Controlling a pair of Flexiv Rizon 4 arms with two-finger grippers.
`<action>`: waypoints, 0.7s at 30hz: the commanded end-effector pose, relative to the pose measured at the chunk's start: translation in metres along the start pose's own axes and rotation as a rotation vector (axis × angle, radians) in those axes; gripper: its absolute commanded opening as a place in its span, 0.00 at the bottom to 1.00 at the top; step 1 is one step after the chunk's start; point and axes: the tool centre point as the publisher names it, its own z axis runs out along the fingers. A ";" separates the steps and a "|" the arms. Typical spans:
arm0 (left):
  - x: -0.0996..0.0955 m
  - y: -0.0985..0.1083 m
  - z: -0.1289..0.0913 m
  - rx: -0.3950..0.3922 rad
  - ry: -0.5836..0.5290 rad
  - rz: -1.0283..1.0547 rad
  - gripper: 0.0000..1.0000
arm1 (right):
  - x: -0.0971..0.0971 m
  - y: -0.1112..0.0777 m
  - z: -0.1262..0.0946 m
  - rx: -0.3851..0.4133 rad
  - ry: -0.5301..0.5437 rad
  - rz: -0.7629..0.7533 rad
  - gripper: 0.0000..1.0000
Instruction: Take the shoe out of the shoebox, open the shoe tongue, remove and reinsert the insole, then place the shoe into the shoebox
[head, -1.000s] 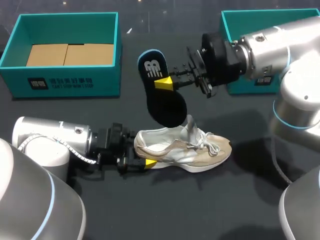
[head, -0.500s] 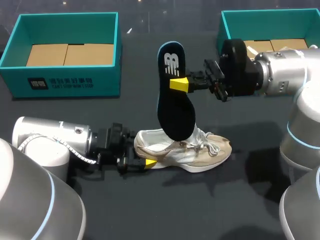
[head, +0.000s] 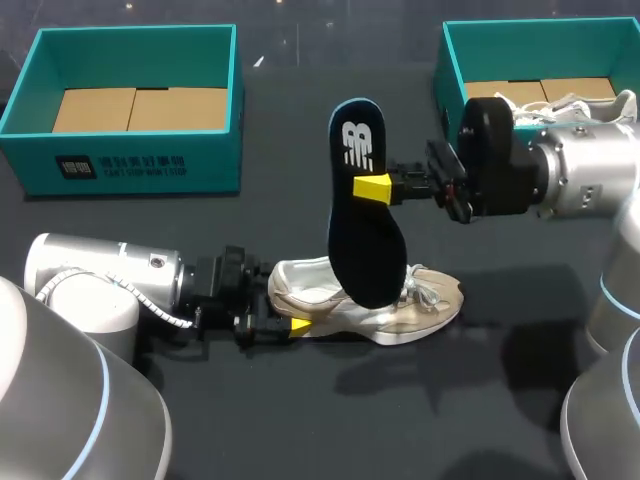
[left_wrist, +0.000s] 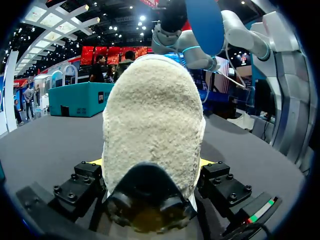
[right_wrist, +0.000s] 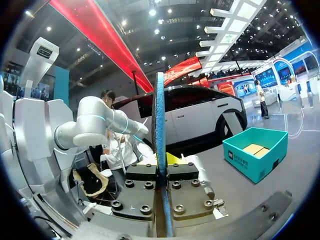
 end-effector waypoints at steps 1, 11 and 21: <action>0.000 0.001 0.001 0.000 -0.001 0.000 0.00 | 0.012 0.001 -0.008 0.022 -0.011 0.054 0.00; 0.000 0.001 0.001 0.000 -0.001 0.000 0.00 | 0.026 -0.001 -0.014 0.020 -0.035 0.112 0.00; 0.000 0.001 0.001 0.000 -0.001 0.000 0.00 | 0.028 -0.005 -0.015 0.013 -0.038 0.131 0.00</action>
